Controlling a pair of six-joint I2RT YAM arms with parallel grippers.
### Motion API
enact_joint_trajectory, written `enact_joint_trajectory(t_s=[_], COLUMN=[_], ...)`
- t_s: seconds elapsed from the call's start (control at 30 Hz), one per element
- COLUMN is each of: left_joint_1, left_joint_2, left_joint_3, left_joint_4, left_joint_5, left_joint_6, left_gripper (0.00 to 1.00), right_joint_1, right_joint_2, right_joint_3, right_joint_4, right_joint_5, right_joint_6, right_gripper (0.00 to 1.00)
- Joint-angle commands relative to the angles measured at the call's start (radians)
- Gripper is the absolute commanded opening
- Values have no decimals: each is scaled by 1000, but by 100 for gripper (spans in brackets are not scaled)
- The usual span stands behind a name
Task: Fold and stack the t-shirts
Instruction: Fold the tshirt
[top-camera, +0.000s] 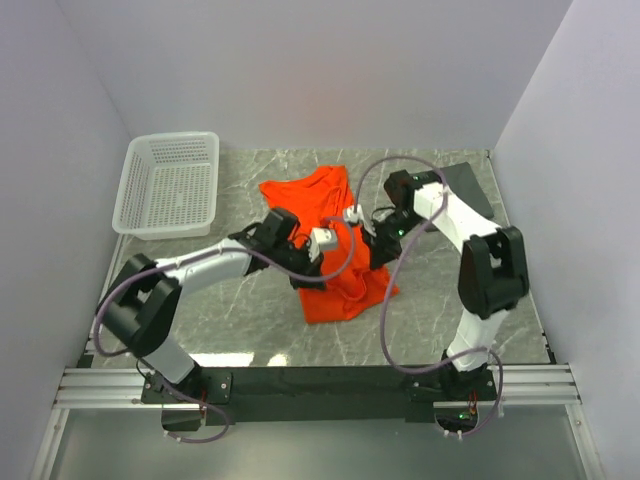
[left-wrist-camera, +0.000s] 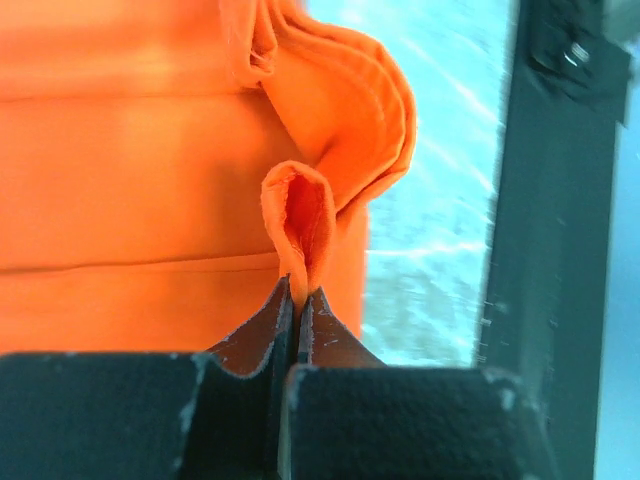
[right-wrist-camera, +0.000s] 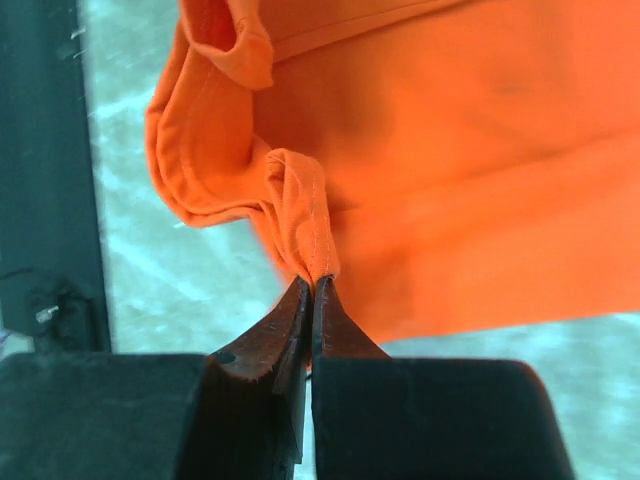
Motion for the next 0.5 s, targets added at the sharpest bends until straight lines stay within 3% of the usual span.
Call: enact_joint_trajectory(t_s=[0.0, 0.23, 0.47], left_joint_1=[85, 216, 288], left_joint_2=[70, 221, 276], left_joint_3=[101, 273, 333], left_joint_4=[-57, -121, -132], left_joint_5=[96, 70, 36], left_joint_6=[15, 22, 6], left_gripper=[1, 1, 1], right_joint_1=[-18, -24, -28], right_joint_2=[117, 325, 408], right_joint_3=[157, 463, 568], right_joint_4=[-52, -18, 68], right_joint_5=[-31, 0, 24], right_joint_6=[62, 229, 349], right_gripper=[0, 0, 0])
